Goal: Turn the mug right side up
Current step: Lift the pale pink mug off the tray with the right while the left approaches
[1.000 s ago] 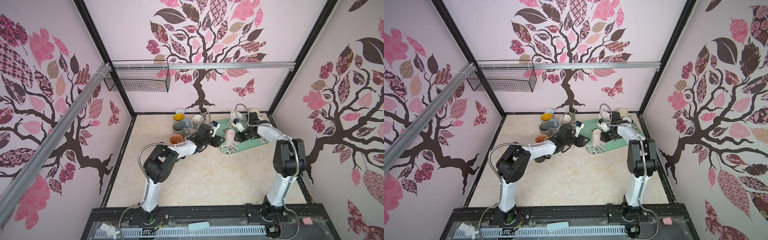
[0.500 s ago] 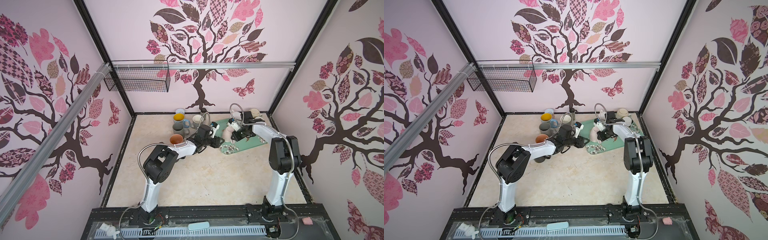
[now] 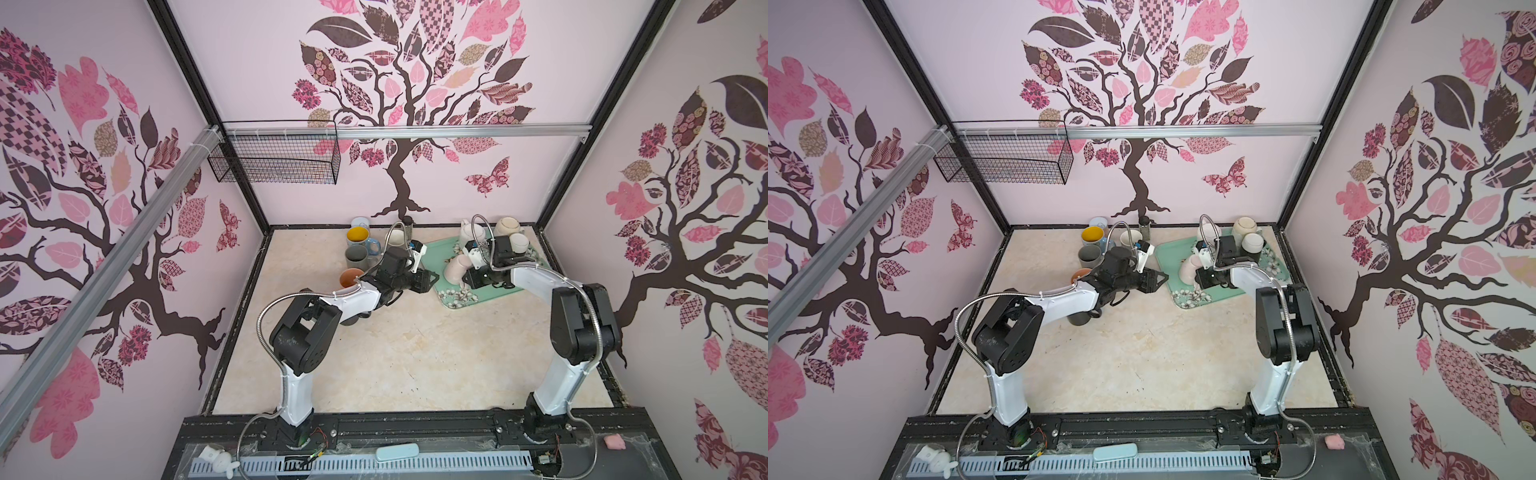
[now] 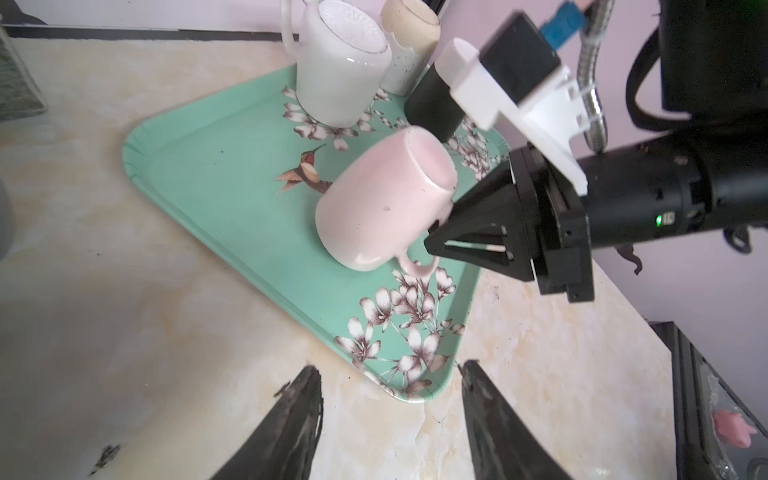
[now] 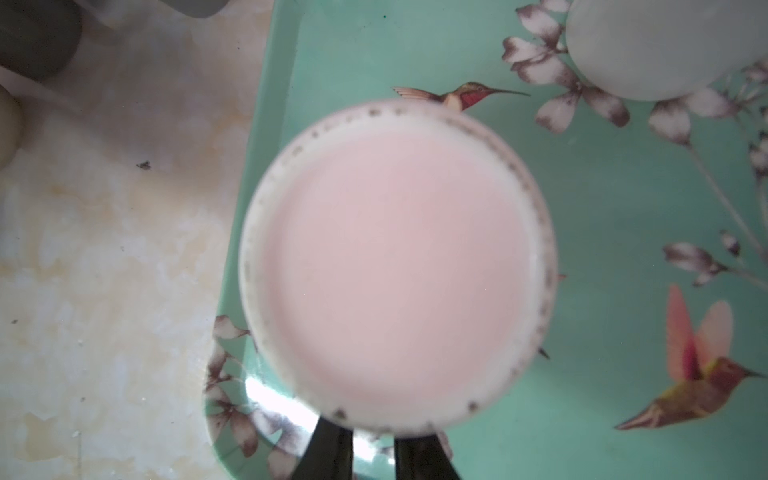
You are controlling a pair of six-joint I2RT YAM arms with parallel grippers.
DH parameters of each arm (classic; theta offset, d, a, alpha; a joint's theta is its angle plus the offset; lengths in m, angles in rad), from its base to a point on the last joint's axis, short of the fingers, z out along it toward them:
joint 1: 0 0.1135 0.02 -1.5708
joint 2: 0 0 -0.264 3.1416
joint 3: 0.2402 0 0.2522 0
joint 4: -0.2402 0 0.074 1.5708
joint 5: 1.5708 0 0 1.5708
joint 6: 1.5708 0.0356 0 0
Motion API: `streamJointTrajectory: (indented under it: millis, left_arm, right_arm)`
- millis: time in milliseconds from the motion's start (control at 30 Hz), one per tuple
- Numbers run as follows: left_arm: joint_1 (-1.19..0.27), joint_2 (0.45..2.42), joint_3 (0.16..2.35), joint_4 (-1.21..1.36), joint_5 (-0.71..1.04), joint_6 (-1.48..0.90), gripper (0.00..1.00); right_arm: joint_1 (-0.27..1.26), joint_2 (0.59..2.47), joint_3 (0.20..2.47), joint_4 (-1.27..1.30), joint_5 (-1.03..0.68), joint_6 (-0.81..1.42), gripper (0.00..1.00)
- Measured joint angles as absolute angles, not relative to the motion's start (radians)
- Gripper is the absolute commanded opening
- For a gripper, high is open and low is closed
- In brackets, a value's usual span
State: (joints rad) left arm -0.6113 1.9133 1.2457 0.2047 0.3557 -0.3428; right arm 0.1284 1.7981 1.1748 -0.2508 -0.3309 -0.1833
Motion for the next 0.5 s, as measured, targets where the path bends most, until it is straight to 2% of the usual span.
streamJointTrajectory:
  millis: [267, 500]
  left_arm:
    - [-0.53, 1.803, 1.141, 0.313, 0.424, -0.476, 0.57]
    - [-0.454, 1.788, 1.025, 0.519, 0.563, -0.744, 0.59]
  right_arm:
    - [0.13, 1.663, 1.003, 0.076, -0.394, 0.039, 0.0]
    - [0.128, 1.599, 0.914, 0.404, -0.484, 0.259, 0.0]
